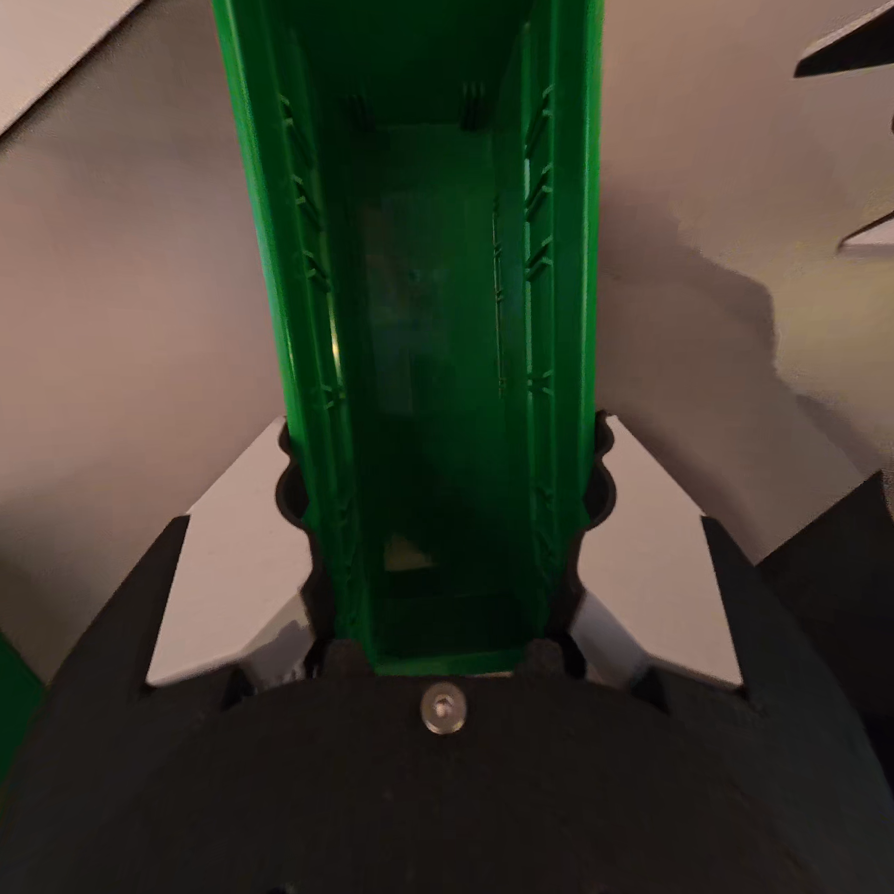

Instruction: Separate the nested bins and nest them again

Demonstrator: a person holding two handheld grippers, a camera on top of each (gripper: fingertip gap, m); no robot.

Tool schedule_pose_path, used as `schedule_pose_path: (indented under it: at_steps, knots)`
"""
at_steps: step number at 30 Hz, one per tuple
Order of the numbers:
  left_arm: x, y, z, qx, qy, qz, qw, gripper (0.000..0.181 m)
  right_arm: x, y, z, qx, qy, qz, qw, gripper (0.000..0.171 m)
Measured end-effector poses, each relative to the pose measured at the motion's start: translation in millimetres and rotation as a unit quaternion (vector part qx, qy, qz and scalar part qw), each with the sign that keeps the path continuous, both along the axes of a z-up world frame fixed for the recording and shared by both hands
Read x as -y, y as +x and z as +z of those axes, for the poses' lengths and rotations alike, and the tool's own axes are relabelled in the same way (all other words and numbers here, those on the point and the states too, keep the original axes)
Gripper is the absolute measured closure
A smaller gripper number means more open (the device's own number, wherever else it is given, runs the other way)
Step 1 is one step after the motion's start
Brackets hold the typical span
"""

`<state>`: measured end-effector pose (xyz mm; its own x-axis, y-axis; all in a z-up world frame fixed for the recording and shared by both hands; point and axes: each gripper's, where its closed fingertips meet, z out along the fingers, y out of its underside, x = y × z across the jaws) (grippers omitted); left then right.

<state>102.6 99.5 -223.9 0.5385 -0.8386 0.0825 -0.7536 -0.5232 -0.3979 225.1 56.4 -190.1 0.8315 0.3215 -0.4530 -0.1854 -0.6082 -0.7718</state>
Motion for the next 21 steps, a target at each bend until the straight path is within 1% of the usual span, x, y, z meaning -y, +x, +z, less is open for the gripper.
schedule_pose_path:
  at_steps: [2,4,5,7,11,12,13,14,15,16,18,19,21]
  knots:
    - [12.3,11.2,3.9,0.018,-0.019,-0.001,1.0,0.057,-2.1,-14.3,9.2,-0.019,-0.001,0.0,1.0,0.094]
    - [28.2,22.9,6.6,0.047,-0.05,-0.008,0.998,0.058,-1.5,-31.0,10.6,-0.026,-0.016,0.013,0.999,0.091]
    - [37.1,27.2,5.8,0.053,-0.065,-0.012,0.996,0.052,-0.8,-36.6,7.7,-0.022,-0.03,0.016,0.999,0.09]
    - [50.3,32.4,7.4,0.056,-0.076,-0.025,0.995,0.049,0.3,-40.9,-2.4,-0.002,-0.057,0.013,0.998,0.087]
    - [84.9,53.0,18.3,0.113,-0.138,-0.059,0.982,0.05,4.3,-34.7,-18.5,0.044,-0.084,0.015,0.995,0.108]
    - [91.0,57.1,18.8,0.119,-0.139,-0.072,0.98,0.049,4.0,-27.0,-21.0,0.069,-0.085,0.008,0.994,0.116]
    - [95.1,60.3,18.5,0.125,-0.139,-0.078,0.979,0.047,4.1,-19.1,-21.7,0.09,-0.084,0.005,0.992,0.131]
    - [99.0,62.0,18.7,0.128,-0.138,-0.087,0.978,0.047,4.2,-11.0,-21.9,0.111,-0.084,0.004,0.99,0.141]
    - [103.5,63.6,20.4,0.135,-0.14,-0.098,0.976,0.049,4.6,-4.4,-21.7,0.126,-0.085,0.004,0.988,0.146]
    - [106.7,63.5,22.0,0.141,-0.145,-0.101,0.974,0.053,5.9,-0.4,-21.4,0.132,-0.09,0.007,0.987,0.15]
    - [113.5,54.2,27.4,0.136,-0.152,-0.109,0.973,0.053,9.1,7.0,-22.4,0.151,-0.099,0.013,0.984,0.155]
    - [112.5,43.9,32.9,0.125,-0.136,-0.112,0.976,0.053,10.7,13.5,-23.6,0.171,-0.103,0.012,0.98,0.158]
    - [96.5,15.1,51.7,0.11,-0.08,-0.102,0.985,0.053,12.8,25.2,-22.6,0.189,-0.105,0.011,0.976,0.159]
